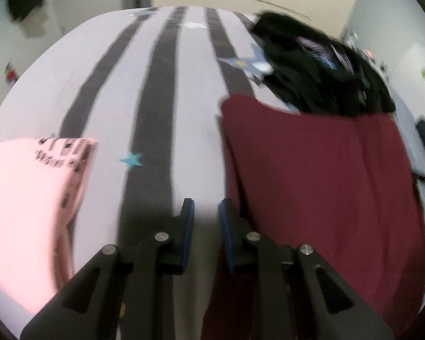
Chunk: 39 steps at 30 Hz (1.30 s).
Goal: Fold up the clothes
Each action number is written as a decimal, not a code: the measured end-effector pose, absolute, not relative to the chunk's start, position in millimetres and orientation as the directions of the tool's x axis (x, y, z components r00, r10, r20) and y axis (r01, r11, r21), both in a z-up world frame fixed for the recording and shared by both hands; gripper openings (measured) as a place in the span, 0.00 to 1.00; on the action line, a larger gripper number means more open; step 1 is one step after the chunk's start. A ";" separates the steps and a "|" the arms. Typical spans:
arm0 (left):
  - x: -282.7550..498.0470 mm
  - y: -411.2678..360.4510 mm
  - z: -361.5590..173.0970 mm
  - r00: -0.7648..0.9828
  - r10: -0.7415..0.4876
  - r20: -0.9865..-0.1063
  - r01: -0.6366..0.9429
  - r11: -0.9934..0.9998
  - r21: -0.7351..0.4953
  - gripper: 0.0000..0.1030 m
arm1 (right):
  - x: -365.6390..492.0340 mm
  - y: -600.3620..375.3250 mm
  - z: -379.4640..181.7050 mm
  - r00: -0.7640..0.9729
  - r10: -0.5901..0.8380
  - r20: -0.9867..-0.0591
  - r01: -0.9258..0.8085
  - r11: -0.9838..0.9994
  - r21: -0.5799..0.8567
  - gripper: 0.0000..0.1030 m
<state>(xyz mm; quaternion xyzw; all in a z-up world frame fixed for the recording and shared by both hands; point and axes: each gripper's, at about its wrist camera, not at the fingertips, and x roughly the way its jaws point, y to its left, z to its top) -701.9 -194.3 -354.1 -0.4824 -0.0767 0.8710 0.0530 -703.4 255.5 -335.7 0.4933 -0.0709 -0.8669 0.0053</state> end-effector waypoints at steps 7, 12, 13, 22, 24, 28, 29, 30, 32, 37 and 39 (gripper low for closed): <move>-690.1 -198.0 -348.4 -0.510 0.187 -0.840 -0.076 -0.982 -0.173 0.37 | -722.0 255.9 -344.1 -0.498 -0.105 -0.861 -0.067 -0.985 0.159 0.44; -689.6 -182.9 -357.0 -0.495 0.180 -0.850 -0.133 -0.982 -0.130 0.37 | -728.6 251.4 -345.6 -0.494 -0.107 -0.863 -0.060 -0.986 0.157 0.46; -691.5 -177.8 -359.1 -0.496 0.154 -0.854 -0.141 -0.985 -0.096 0.37 | -727.0 252.0 -344.1 -0.494 -0.108 -0.863 -0.056 -0.986 0.155 0.46; -738.7 -163.4 -371.3 -0.490 0.142 -0.860 -0.148 -0.986 -0.079 0.37 | -738.9 250.2 -343.3 -0.487 -0.110 -0.867 -0.041 -0.988 0.148 0.47; -748.9 -158.4 -373.0 -0.492 0.139 -0.859 -0.156 -0.985 -0.070 0.37 | -743.0 249.3 -343.0 -0.484 -0.109 -0.868 -0.045 -0.988 0.149 0.48; -762.6 -149.9 -372.5 -0.490 0.120 -0.863 -0.169 -0.985 -0.040 0.11 | -749.5 243.3 -342.8 -0.478 -0.088 -0.874 -0.028 -0.993 0.116 0.40; -765.6 -151.1 -372.9 -0.487 0.115 -0.866 -0.160 -0.986 -0.041 0.05 | -750.5 242.1 -342.2 -0.478 -0.083 -0.874 -0.025 -0.994 0.108 0.33; -768.0 -153.3 -373.0 -0.484 0.117 -0.867 -0.149 -0.988 -0.050 0.02 | -751.6 242.2 -341.4 -0.477 -0.082 -0.875 -0.028 -0.994 0.108 0.27; -772.9 -157.5 -373.2 -0.477 0.121 -0.870 -0.128 -0.989 -0.067 0.01 | -754.7 244.1 -340.4 -0.476 -0.089 -0.875 -0.040 -0.992 0.123 0.12; -772.5 -190.7 -356.2 -0.518 0.026 -0.855 -0.002 -1.000 -0.029 0.01 | -756.1 239.3 -333.7 -0.495 -0.051 -0.867 -0.039 -0.996 0.080 0.03; -771.3 -215.2 -350.8 -0.524 -0.003 -0.852 0.058 -0.998 -0.033 0.01 | -754.7 239.3 -328.9 -0.509 -0.036 -0.860 -0.047 -0.996 0.069 0.03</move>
